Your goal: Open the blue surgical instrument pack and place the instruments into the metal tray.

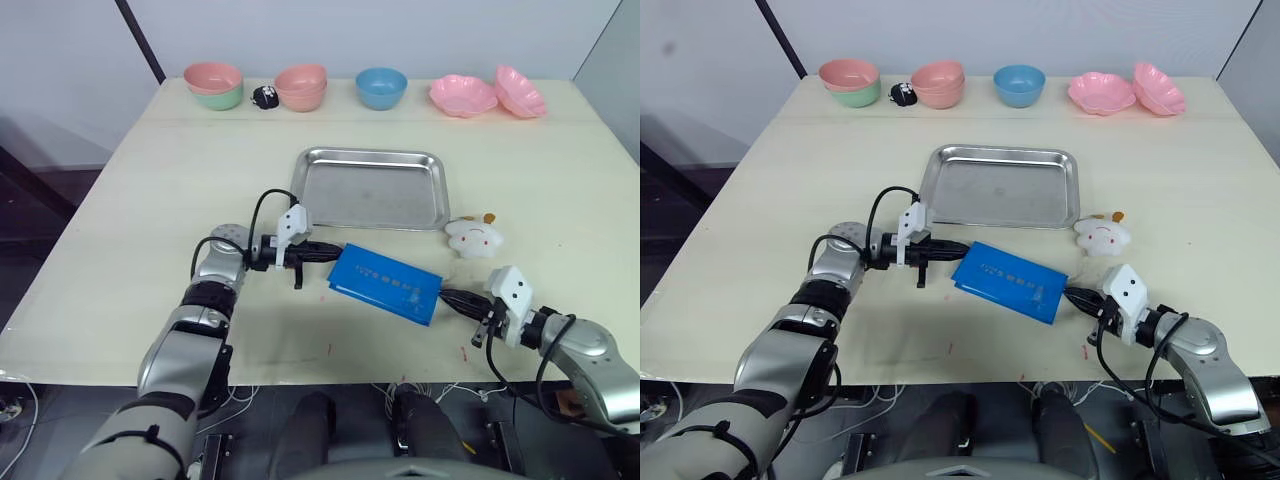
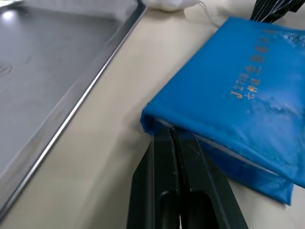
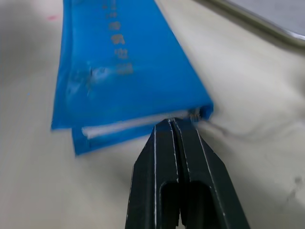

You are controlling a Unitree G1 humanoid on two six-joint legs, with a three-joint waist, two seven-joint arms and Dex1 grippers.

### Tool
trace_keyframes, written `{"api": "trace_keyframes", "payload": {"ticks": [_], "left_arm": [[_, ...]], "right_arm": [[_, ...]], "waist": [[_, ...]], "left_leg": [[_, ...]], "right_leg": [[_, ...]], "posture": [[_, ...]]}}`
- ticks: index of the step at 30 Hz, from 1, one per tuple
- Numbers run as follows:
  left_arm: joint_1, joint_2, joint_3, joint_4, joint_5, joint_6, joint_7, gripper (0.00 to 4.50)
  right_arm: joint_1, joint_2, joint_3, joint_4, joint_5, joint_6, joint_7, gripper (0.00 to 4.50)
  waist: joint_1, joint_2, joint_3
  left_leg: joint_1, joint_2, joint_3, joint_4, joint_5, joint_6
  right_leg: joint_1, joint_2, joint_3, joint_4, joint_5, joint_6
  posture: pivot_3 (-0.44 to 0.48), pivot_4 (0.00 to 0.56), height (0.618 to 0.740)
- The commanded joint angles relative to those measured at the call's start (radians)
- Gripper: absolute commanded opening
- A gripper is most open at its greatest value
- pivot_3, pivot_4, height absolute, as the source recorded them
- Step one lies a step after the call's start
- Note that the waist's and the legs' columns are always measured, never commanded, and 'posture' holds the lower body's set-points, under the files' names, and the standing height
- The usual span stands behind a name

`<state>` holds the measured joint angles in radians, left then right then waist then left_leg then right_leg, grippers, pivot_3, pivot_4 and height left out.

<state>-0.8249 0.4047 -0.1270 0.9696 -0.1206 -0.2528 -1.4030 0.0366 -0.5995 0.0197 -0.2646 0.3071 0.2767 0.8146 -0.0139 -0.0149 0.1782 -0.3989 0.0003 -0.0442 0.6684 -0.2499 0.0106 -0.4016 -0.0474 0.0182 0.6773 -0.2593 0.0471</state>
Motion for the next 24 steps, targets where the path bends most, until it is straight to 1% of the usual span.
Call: {"api": "trace_keyframes", "payload": {"ticks": [1, 8, 13, 19, 24], "left_arm": [[-0.022, -0.014, 0.008, 0.008, -0.001, -0.026, -0.023, 0.07], [0.018, 0.002, 0.005, -0.067, -0.014, 0.007, -0.076, 0.07], [0.09, 0.031, 0.006, -0.194, -0.036, 0.062, -0.099, 0.07], [0.204, 0.066, 0.001, -0.398, -0.07, 0.166, -0.102, 0.07], [0.246, 0.088, 0.009, -0.453, -0.071, 0.198, -0.074, 0.07]], "right_arm": [[-0.022, 0.01, 0.009, -0.011, -0.009, -0.009, -0.007, 0.0], [-0.078, 0.043, 0.028, 0.028, -0.017, -0.012, -0.01, 0.0], [-0.116, 0.052, 0.046, 0.08, -0.034, -0.033, 0.011, 0.0], [-0.158, 0.063, 0.071, 0.136, -0.043, -0.064, 0.051, 0.0], [-0.184, 0.072, 0.082, 0.164, -0.047, -0.076, 0.078, 0.0]], "waist": [[0.0, 0.0, 0.0], [-0.001, 0.0, 0.0], [-0.001, 0.0, 0.0], [-0.004, 0.0, 0.0], [-0.003, 0.0, 0.0]], "left_leg": [[0.0, 0.0, 0.0, 0.0, 0.0, 0.0], [0.0, 0.0, 0.0, 0.0, 0.0, 0.0], [0.0, 0.001, 0.0, 0.0, 0.0, 0.0], [0.001, 0.001, -0.002, 0.0, 0.0, 0.0], [0.001, 0.001, -0.005, 0.0, 0.0, 0.0]], "right_leg": [[0.0, 0.0, 0.0, 0.0, 0.0, 0.0], [0.0, 0.0, 0.0, 0.0, 0.0, 0.0], [0.0, 0.0, 0.0, 0.0, 0.0, 0.0], [0.0, 0.0, 0.001, 0.001, 0.0, 0.0], [0.0, 0.0, 0.0, 0.001, 0.0, 0.0]], "posture": [[0.0, 0.15, 0.74], [0.0, 0.15, 0.74], [0.0, 0.15, 0.74], [0.0, 0.15, 0.74], [0.0, 0.15, 0.74]]}}
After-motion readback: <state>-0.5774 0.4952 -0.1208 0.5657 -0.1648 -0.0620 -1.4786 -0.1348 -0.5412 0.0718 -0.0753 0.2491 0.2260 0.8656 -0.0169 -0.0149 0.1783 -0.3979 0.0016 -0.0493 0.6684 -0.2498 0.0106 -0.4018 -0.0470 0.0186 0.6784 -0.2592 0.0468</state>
